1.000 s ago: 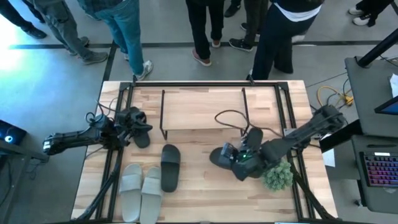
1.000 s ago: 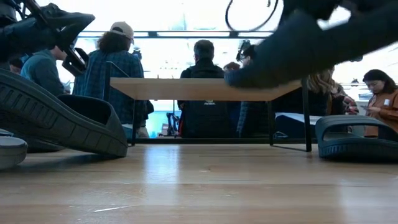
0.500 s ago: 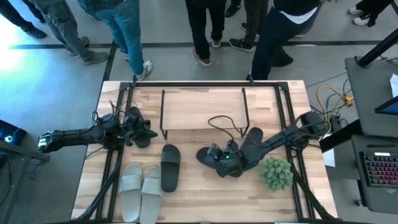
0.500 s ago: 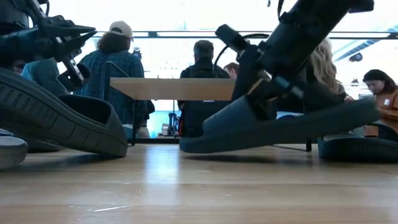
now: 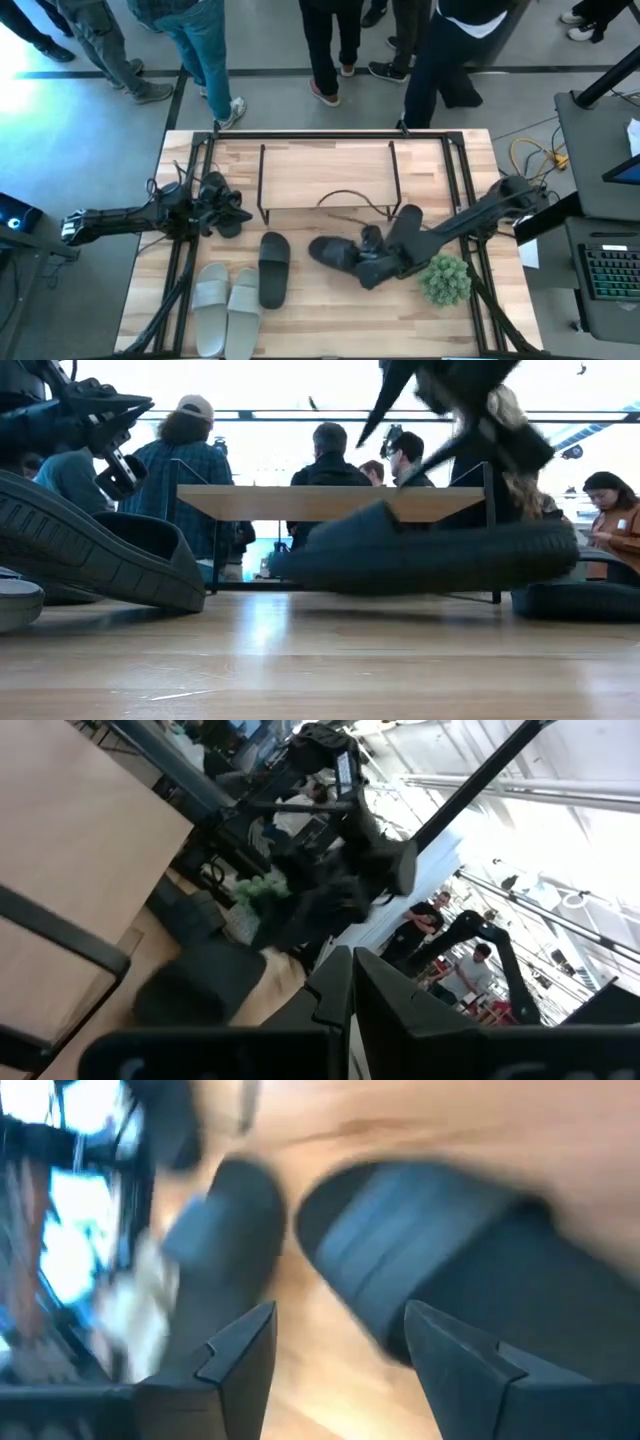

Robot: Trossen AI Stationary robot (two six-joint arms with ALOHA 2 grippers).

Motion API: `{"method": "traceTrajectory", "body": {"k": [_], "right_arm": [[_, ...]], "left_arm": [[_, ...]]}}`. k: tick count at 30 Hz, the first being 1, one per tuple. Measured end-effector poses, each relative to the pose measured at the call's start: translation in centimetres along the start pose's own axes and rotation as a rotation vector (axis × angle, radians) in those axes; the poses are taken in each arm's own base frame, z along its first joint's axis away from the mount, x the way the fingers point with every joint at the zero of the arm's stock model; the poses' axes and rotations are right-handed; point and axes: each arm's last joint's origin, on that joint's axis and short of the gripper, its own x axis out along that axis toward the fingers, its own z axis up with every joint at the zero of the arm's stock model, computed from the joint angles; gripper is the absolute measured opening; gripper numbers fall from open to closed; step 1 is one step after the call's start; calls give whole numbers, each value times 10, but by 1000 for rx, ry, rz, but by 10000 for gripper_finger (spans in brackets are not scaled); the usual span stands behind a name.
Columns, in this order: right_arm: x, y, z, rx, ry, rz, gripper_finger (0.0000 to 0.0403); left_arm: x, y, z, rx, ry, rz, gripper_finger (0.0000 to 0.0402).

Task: Pick and place slides into the shelf
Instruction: Put the top right black slide under the shelf

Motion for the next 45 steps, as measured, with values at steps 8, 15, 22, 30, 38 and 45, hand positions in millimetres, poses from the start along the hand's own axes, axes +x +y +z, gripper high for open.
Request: {"method": "traceTrajectory", "body": {"k": [8, 15, 22, 30, 38, 45], "right_arm": [[-63, 10, 12, -619, 275, -362, 173], [-38, 5, -20, -888, 472, -429, 76], [-1, 24, -41, -900, 464, -174, 11], [34, 35, -51, -996, 423, -1, 9], [82, 25, -70, -1081, 352, -74, 9], [121, 39, -52, -1042, 217, -169, 9]], "left_arm": [[-1, -2, 0, 6, 17, -30, 0], [0, -2, 0, 28, 23, -29, 0], [1, 0, -1, 19, 43, -20, 0], [4, 9, -8, -32, 116, 59, 0], [5, 13, -11, 21, 153, 96, 0], [5, 13, -10, 111, 149, 102, 0]]}}
